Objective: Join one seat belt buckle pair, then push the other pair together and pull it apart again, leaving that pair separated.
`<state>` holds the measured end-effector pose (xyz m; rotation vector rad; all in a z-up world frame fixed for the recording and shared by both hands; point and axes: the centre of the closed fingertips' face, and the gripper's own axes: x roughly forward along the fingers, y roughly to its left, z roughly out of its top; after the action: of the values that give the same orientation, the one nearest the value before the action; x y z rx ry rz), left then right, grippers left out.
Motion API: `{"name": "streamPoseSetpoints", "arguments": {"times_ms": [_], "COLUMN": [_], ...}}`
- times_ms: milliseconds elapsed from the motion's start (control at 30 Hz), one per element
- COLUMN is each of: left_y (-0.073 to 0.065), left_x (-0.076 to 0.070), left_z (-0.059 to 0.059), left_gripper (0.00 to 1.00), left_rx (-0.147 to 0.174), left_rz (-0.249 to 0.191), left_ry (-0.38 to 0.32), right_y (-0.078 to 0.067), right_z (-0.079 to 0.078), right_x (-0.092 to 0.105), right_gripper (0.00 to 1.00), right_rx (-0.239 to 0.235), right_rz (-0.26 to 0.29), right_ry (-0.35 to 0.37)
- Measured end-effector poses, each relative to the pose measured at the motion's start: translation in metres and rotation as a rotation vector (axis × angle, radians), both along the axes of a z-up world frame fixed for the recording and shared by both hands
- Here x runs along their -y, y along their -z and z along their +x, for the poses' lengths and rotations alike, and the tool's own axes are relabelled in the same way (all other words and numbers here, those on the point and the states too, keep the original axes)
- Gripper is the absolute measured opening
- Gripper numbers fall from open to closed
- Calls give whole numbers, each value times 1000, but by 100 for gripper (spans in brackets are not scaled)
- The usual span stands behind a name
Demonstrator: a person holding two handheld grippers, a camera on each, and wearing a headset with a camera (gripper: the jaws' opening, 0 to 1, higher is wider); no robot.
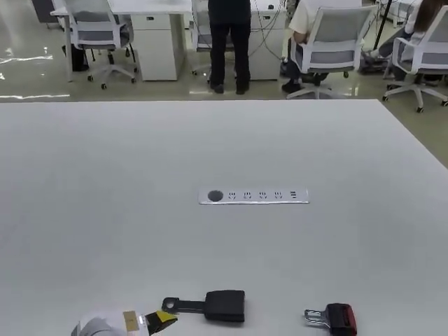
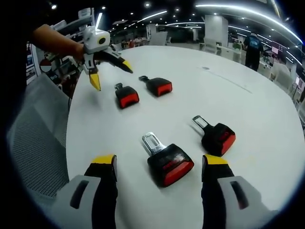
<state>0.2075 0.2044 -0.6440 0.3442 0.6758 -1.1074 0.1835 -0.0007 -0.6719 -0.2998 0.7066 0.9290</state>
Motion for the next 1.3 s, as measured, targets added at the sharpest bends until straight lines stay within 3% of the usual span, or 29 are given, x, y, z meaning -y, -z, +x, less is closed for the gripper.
{"name": "streamPoseSetpoints", "arguments": {"times_ms": [233,367,633,800,1033,1300], "left_y": [8,16,32,41,46,50], "left_x": [10,16,25,23,24,28], "left_z": [2,2,4,4,3,2], "left_gripper": [74,70,62,47,40,35], "left_rx": [-3,16,4,-9,18,18], "left_rz": [27,79,98,112,124,137], "left_ry": [79,155,217,253,311,347], "right_y": [5,8,17,18,18,18], "right_z": [3,3,-1,7,5,5], "right_x": [4,9,15,19,19,17], "right_gripper": [64,56,46,36,35,34], "right_rx": [-13,-31,-42,-29,-33,-53], "right_rz": [-39,-67,-133,-149,-156,-173], "right_ry": [-85,-107,-186,-188,-224,-221]}}
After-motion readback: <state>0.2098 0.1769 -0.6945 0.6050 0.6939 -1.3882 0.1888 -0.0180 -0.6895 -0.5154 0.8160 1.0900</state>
